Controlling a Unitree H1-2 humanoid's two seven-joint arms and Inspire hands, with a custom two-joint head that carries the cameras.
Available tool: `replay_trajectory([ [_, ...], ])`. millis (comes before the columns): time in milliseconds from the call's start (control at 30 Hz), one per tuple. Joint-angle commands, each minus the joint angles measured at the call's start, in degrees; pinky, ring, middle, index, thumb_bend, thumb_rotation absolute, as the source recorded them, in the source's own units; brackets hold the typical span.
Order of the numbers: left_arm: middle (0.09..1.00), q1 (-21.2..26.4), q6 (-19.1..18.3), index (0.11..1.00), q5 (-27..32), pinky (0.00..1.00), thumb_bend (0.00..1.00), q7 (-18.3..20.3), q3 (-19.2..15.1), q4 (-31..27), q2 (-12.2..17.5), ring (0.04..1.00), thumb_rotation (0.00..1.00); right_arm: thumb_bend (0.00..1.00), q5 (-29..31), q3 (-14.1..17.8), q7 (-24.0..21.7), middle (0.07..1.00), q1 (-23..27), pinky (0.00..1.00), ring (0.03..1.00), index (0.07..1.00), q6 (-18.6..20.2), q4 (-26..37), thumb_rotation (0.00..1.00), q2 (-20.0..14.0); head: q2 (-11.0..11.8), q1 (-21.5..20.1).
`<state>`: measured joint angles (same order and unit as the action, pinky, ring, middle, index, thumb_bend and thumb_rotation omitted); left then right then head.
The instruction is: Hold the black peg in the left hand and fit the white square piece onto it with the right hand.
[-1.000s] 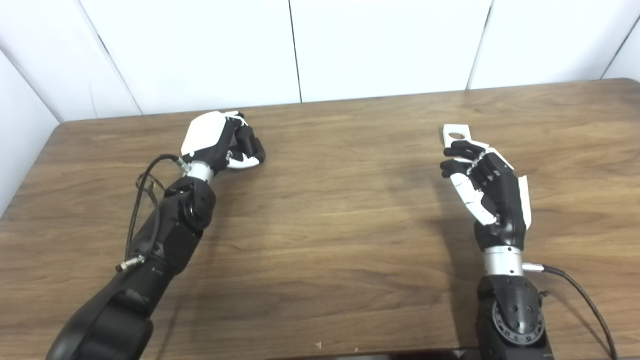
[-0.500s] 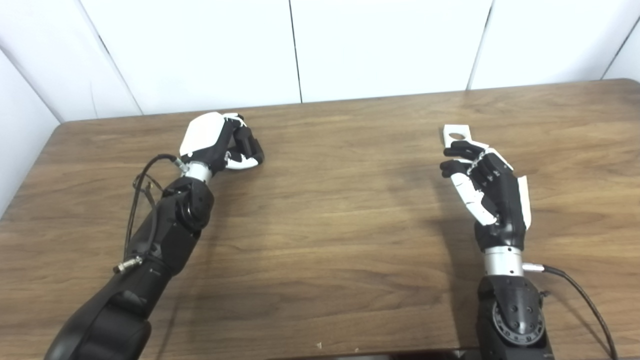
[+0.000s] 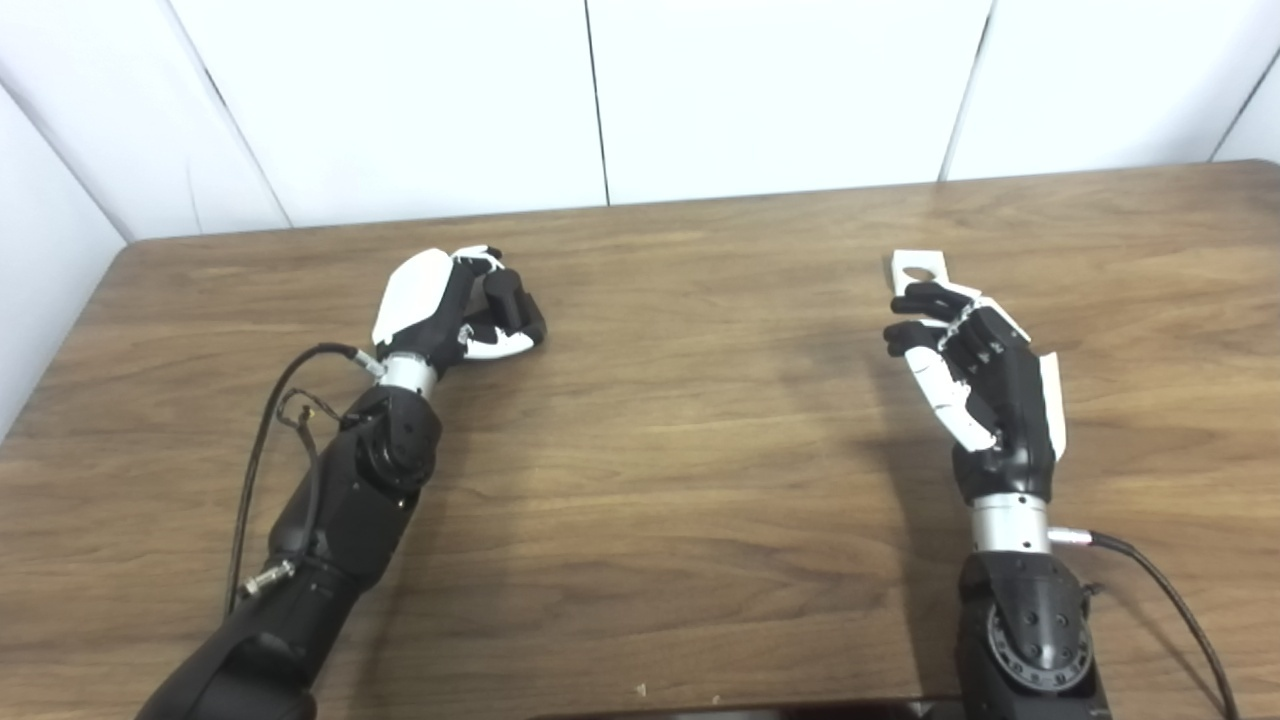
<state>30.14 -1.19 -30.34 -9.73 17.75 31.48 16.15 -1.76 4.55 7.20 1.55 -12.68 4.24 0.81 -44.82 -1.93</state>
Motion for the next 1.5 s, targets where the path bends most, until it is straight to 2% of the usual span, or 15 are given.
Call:
replay_trajectory([
  [0,0.852,-1.8,1.1,0.49,0.7,0.72,0.51,2.6,0.8,-1.1,-0.9,0.859,0.07,0.42,-0.2,0.4,0.0,0.623,-0.8,0.51,0.552,0.627,-1.0,-1.0,0.39,-0.5,-0.1,0.0],
  [767,0.863,-12.0,2.8,0.492,6.1,0.72,0.51,5.4,-0.4,-14.3,-6.7,0.869,0.07,0.43,-0.1,-0.4,-0.1,0.619,-0.3,0.5,0.545,0.624,-1.9,-1.6,0.38,0.4,-0.3,-0.9],
  [1000,0.876,-14.5,2.0,0.493,7.9,0.75,0.51,7.0,-0.4,-17.4,-8.7,0.896,0.07,0.44,-0.4,-0.4,0.2,0.618,-0.4,0.5,0.541,0.626,-1.9,-1.3,0.39,0.8,-0.5,-1.4],
  [1333,0.877,-16.8,1.1,0.493,8.3,0.76,0.51,9.0,0.6,-20.4,-10.7,0.891,0.07,0.44,-0.2,-0.6,0.1,0.623,-0.6,0.5,0.547,0.629,-1.5,-0.8,0.39,1.1,-0.6,-1.7],
  [1467,0.875,-16.4,1.0,0.493,6.5,0.75,0.51,9.4,2.0,-18.9,-10.9,0.885,0.07,0.43,-0.2,-0.6,0.1,0.623,-0.6,0.51,0.549,0.631,-1.6,-0.7,0.39,1.1,-0.7,-1.7],
])
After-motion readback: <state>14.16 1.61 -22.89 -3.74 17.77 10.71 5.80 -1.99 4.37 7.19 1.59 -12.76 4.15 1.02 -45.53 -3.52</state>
